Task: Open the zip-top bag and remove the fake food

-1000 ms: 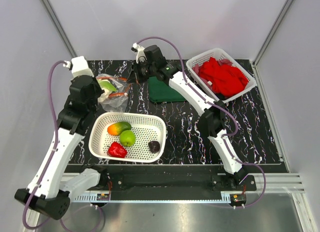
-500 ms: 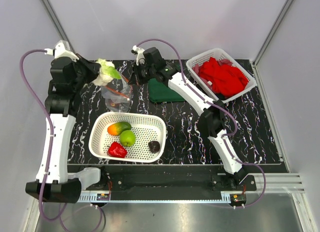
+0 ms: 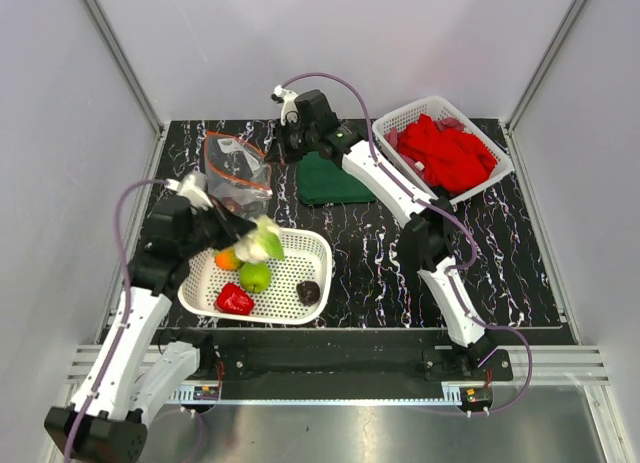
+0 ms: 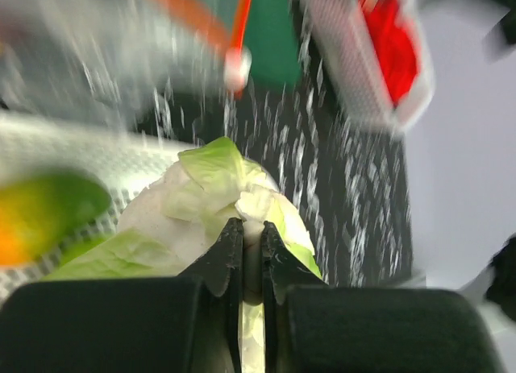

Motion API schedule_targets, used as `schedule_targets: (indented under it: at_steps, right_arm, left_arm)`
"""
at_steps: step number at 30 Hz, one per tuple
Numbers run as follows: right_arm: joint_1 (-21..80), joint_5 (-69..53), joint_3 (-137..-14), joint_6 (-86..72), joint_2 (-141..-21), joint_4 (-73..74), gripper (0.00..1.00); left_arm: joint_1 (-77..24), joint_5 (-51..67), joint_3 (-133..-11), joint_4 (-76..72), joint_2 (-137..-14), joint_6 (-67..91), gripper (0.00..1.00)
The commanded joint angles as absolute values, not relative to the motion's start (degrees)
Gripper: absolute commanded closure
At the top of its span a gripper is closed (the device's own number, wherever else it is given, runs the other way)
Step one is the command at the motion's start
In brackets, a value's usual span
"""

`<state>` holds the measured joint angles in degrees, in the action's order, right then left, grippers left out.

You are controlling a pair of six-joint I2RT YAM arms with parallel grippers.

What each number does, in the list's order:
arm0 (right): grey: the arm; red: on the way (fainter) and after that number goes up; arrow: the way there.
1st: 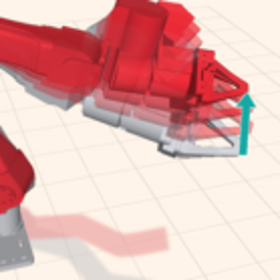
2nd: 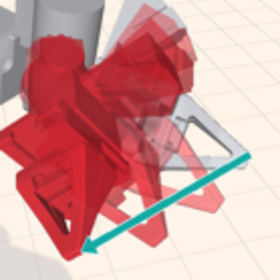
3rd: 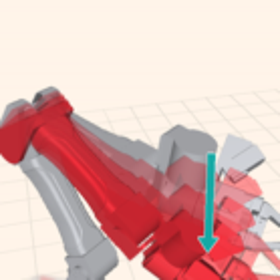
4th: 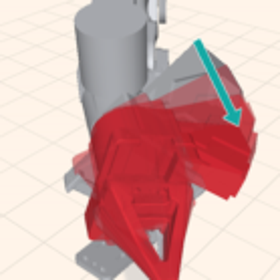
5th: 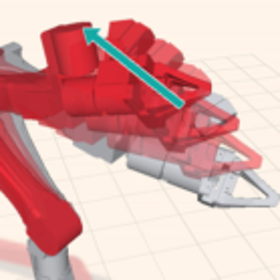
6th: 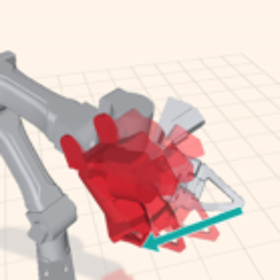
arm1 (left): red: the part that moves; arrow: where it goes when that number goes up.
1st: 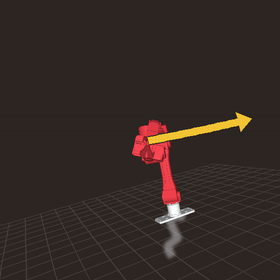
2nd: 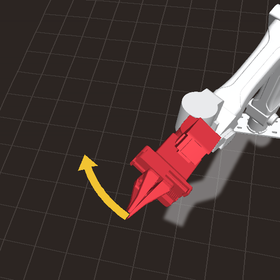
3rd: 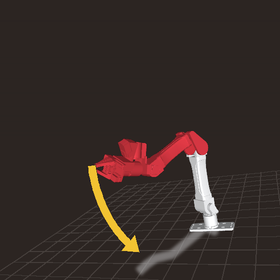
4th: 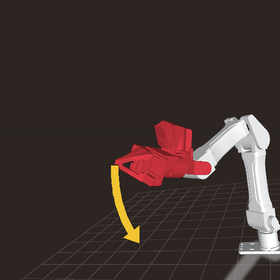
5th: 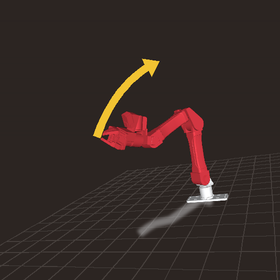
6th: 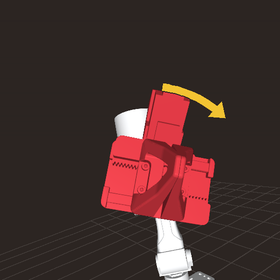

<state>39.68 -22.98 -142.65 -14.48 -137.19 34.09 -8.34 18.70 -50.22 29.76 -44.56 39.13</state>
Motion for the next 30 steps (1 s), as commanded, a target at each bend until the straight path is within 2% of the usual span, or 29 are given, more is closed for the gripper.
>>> schedule_targets:
  at_steps: [1, 7, 8, 9, 10, 11, 14, 16, 18, 21, 25, 27, 28, 30]
  right_arm:
    - [39.3, -22.0, -142.0, -13.8, -132.8, 32.5, 1.00]
    - [39.4, -23.1, -140.5, -14.7, -132.4, 32.3, 1.00]
    - [39.3, -23.4, -140.3, -14.9, -132.4, 32.3, 1.00]
    - [39.4, -23.6, -140.1, -14.9, -132.2, 32.1, 1.00]
    - [39.3, -23.7, -139.9, -15.0, -132.2, 32.1, 1.00]
    - [39.4, -24.1, -139.7, -15.0, -132.1, 32.0, 1.00]
    - [39.5, -24.6, -139.0, -15.0, -131.9, 31.9, 1.00]
    - [39.5, -24.8, -138.5, -14.8, -131.7, 31.8, 1.00]
    - [39.5, -24.8, -138.1, -14.4, -131.3, 31.9, 1.00]
    - [39.9, -24.3, -136.8, -13.7, -130.4, 31.9, 1.00]
    - [40.4, -23.2, -135.6, -14.0, -129.5, 32.0, 1.00]
    - [40.5, -21.5, -135.6, -15.5, -129.1, 31.9, 1.00]
    - [40.5, -20.8, -135.5, -16.4, -129.1, 31.8, 1.00]
    - [40.7, -20.7, -135.8, -18.3, -129.5, 31.4, 1.00]
  left_arm:
    - [-20.2, 15.9, -43.1, 23.1, -43.4, 43.8, 1.00]
    - [-24.3, 12.6, -38.2, 18.5, -46.7, 43.7, 1.00]
    - [-24.3, 11.8, -37.9, 18.8, -47.2, 43.0, 0.93]
    - [-24.3, 11.6, -37.6, 18.9, -47.9, 42.6, 0.81]
    - [-24.3, 11.3, -37.1, 18.8, -48.2, 42.5, 0.64]
    - [-24.3, 11.3, -36.9, 18.9, -48.3, 42.6, 0.39]
    - [-24.3, 12.2, -38.1, 19.1, -48.3, 40.6, 0.32]
    - [-24.3, 12.5, -40.5, 20.3, -48.8, 38.5, 0.31]
    - [-23.9, 11.0, -48.0, 26.4, -50.1, 33.0, 0.31]
    - [-20.9, 10.0, -60.2, 33.9, -54.2, 26.6, 0.42]
    - [-14.1, 11.8, -72.1, 37.3, -60.5, 25.0, 0.44]
    - [-11.5, 12.7, -75.6, 36.7, -64.7, 26.5, 0.53]
    - [-11.0, 12.7, -76.2, 36.0, -66.3, 27.2, 0.61]
    - [-9.9, 13.5, -77.0, 34.7, -70.6, 28.8, 0.65]
